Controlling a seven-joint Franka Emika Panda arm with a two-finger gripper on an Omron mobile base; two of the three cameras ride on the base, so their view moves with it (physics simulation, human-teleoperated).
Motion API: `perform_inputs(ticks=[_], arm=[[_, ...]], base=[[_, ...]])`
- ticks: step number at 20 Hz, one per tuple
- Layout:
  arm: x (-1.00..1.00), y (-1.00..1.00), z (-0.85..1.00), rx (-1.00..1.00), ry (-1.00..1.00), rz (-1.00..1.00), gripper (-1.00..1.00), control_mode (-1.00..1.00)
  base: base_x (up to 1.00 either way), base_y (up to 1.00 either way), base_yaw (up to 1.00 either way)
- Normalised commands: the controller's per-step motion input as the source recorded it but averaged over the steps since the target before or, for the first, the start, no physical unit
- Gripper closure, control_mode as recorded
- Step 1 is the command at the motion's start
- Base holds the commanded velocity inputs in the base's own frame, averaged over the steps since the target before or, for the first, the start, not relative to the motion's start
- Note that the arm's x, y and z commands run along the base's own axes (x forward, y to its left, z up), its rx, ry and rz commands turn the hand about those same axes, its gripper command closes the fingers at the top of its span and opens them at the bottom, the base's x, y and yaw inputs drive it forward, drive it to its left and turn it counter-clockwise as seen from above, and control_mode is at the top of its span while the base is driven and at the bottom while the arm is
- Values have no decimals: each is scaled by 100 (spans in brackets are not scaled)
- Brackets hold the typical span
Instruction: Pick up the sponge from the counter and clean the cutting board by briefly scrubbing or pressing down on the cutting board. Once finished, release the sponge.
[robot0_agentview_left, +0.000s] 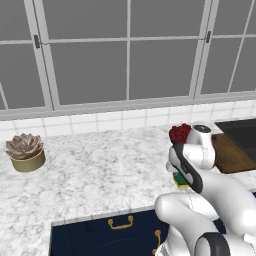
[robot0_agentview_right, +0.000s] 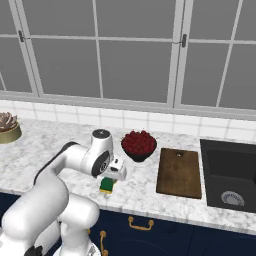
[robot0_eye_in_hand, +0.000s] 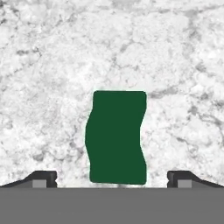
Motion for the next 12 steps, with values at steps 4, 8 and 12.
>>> perform_inputs(ticks=[4,8,12], arm=[[1,3,-49,-3,5,0,-100,-100],[10,11,-38,-2,1,2,-100,-100],[10,11,-32,-1,4,2,-100,-100]], base=[[0,0,0],[0,0,0],[0,0,0]])
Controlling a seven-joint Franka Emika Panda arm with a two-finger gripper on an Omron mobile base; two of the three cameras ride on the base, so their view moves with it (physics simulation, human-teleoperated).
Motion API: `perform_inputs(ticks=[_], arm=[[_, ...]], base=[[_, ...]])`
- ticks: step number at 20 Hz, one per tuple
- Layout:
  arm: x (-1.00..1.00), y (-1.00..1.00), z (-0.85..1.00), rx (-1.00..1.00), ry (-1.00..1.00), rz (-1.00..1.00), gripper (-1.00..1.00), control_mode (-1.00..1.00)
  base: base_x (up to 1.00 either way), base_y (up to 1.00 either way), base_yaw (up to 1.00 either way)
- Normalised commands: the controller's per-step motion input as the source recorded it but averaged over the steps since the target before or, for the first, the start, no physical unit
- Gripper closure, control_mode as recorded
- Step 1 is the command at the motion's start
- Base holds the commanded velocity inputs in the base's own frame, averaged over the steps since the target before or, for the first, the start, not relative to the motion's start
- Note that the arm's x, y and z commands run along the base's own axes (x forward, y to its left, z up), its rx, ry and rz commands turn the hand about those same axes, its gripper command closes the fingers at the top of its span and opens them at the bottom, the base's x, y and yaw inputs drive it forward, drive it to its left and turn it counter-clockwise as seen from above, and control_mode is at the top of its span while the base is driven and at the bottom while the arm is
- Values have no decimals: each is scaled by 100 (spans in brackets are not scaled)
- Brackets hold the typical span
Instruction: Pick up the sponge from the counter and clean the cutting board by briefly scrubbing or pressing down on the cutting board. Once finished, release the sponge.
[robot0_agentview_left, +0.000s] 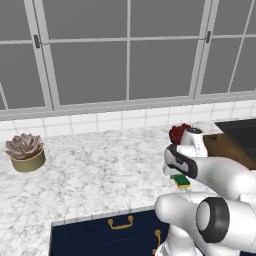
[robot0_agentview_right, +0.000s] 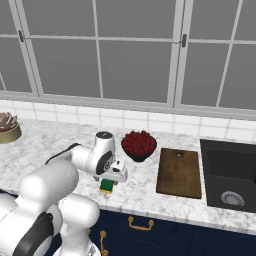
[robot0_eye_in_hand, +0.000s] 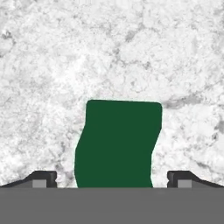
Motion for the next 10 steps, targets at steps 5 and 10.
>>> perform_inputs(ticks=[5,10], arm=[[10,5,-23,-2,2,1,-100,-100],[7,0,-18,-1,0,0,-100,-100]], base=[[0,0,0],[0,0,0]])
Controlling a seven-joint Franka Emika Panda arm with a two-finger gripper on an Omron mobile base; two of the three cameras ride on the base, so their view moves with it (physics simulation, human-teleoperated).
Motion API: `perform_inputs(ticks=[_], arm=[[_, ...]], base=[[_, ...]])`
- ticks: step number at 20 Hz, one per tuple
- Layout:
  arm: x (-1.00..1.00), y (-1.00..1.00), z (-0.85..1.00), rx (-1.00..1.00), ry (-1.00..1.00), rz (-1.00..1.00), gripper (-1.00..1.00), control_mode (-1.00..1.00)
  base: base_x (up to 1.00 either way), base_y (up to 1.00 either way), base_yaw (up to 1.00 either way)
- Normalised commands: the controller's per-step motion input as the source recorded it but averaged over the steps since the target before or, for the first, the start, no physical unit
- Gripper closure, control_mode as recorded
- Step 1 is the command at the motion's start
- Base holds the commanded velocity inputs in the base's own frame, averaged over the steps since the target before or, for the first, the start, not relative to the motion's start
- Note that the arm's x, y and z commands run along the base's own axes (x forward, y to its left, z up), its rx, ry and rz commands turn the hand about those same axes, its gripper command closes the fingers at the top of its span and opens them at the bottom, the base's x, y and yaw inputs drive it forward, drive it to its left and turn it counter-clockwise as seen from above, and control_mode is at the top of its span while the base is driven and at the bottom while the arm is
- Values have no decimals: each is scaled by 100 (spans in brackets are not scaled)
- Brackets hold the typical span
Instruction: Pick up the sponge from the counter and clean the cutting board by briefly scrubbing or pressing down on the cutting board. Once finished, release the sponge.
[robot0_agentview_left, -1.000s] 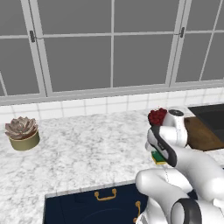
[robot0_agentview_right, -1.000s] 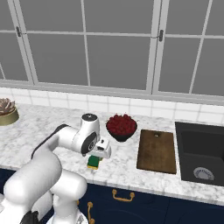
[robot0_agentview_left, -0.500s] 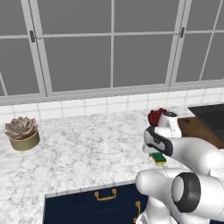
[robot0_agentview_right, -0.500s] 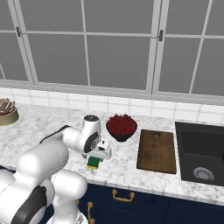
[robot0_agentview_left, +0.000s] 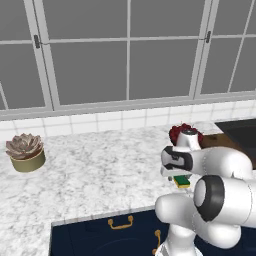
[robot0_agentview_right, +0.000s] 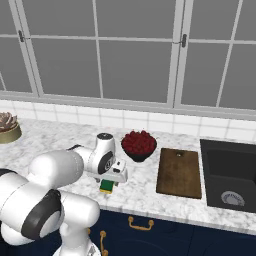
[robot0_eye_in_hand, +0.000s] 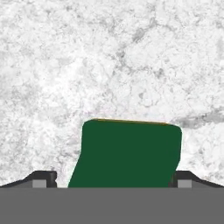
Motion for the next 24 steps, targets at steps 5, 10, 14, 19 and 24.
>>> perform_inputs(ticks=[5,10,14,19,24], arm=[[0,0,-13,0,0,0,-100,-100],[0,0,-10,0,0,0,100,-100],[0,0,10,0,0,0,100,-100],[-1,-16,95,0,-22,0,100,-100],[0,-82,85,0,-16,-3,100,-100]], base=[[0,0,0],[0,0,0],[0,0,0],[0,0,0],[0,0,0]])
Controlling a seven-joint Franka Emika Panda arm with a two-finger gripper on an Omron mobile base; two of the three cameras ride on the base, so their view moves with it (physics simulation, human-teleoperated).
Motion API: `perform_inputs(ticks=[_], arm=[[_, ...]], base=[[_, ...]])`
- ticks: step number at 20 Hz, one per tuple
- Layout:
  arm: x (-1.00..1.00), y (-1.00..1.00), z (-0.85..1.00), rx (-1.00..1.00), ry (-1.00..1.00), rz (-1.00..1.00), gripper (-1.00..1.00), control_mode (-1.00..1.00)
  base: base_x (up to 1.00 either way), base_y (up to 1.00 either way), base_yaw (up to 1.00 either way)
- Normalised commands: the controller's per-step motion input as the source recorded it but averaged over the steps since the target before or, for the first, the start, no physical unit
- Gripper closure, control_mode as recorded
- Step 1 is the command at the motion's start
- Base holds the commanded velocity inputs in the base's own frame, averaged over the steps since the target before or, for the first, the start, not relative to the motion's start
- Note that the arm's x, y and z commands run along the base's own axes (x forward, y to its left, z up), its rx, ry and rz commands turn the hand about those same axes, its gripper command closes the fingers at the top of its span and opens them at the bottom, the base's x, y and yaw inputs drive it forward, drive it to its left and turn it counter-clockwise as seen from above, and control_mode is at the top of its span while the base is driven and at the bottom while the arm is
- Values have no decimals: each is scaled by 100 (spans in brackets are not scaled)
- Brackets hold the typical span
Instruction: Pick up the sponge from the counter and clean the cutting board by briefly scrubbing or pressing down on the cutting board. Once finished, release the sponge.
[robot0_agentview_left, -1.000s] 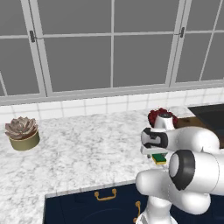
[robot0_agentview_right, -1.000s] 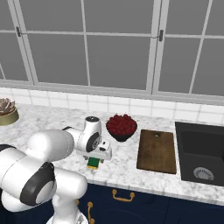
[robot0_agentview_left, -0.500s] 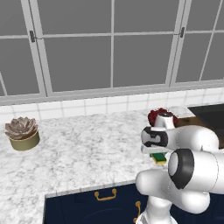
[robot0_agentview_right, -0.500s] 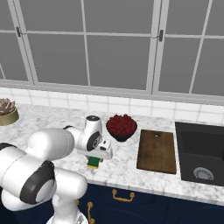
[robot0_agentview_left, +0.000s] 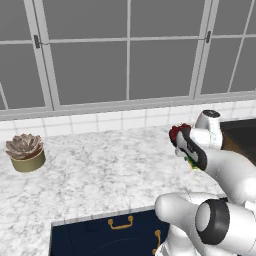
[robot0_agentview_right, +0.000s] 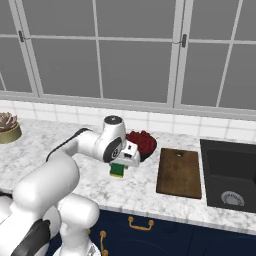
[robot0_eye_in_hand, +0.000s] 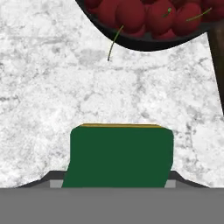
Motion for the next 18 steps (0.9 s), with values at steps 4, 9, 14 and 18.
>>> perform_inputs(ticks=[4,9,14,18], arm=[[0,-99,55,0,-12,-7,100,-100],[3,-93,30,0,-10,-7,100,-100],[-7,-78,4,0,-11,-2,100,-100],[-9,-10,-29,-4,-3,1,100,-100]], base=[[0,0,0],[0,0,0],[0,0,0],[0,0,0]])
